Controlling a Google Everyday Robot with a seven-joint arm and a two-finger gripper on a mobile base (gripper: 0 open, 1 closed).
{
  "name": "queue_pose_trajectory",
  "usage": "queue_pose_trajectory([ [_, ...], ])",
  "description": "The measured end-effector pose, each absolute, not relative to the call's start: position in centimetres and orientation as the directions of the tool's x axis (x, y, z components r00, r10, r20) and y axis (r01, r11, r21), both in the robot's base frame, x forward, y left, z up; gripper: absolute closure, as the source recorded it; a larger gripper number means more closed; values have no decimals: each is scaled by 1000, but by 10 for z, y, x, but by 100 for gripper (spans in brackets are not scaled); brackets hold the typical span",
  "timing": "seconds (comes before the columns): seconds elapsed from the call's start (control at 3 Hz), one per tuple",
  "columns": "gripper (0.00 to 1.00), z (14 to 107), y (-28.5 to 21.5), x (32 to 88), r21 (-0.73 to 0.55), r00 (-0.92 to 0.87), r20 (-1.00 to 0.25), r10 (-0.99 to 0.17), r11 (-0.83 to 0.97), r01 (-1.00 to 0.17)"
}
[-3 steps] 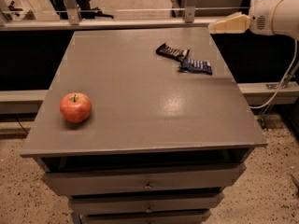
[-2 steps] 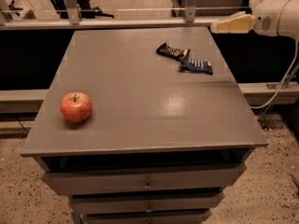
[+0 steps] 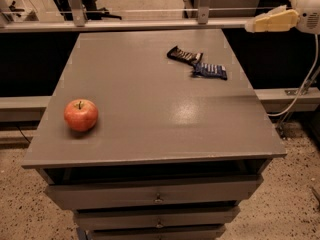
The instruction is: Move rxbar chocolate near rxbar blueberry
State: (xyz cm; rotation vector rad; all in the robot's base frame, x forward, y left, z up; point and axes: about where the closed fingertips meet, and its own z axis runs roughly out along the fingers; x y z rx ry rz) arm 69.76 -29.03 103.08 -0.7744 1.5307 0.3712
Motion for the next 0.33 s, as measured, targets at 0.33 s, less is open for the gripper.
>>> queue_pose_trajectory([
  [0.33,0,1032,-292,696,-220,51,-967,-250,716,-663],
])
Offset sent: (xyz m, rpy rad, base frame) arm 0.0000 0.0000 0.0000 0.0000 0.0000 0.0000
